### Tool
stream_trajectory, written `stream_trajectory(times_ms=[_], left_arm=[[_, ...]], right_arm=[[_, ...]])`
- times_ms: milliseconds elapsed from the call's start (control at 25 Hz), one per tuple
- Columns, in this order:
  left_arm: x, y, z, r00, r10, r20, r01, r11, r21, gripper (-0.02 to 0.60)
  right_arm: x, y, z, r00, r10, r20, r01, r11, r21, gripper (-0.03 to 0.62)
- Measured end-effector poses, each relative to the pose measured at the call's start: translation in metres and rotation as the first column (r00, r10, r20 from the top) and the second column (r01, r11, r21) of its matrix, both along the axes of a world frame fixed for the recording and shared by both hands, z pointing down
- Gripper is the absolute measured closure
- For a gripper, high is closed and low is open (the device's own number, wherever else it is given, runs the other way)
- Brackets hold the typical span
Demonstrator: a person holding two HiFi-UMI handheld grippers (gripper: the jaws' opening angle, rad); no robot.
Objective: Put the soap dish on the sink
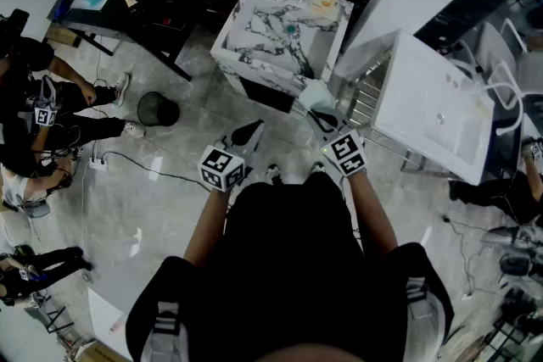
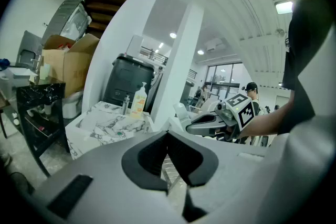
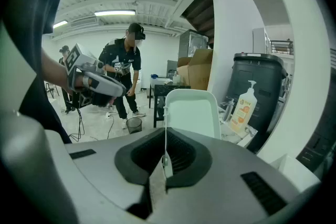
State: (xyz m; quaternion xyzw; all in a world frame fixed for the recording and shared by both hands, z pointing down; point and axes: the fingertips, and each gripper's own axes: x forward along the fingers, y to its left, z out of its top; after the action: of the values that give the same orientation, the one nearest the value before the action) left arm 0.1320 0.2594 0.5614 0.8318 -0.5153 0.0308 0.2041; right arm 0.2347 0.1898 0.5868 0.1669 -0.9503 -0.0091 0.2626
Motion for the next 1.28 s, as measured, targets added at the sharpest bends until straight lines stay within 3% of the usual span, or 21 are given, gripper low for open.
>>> stream_trajectory(times_ms=[640,1280], left_arm=[[-0.014,0.022,0.005,1.0,-0.002,0.021,0.002,1.0,0.006,0.581],[-0.018,0.031,0.018,1.0,-0.029,0.012,0.029,0.999,-0.024,0.581]], right_arm=[[0.005,0.018,0.015,1.0,0.011,-0.02,-0.011,1.0,0.004,0.595],[-0.007,0.027,0.025,0.997,-0.033,-0.064,0.034,0.999,0.013,0.595]])
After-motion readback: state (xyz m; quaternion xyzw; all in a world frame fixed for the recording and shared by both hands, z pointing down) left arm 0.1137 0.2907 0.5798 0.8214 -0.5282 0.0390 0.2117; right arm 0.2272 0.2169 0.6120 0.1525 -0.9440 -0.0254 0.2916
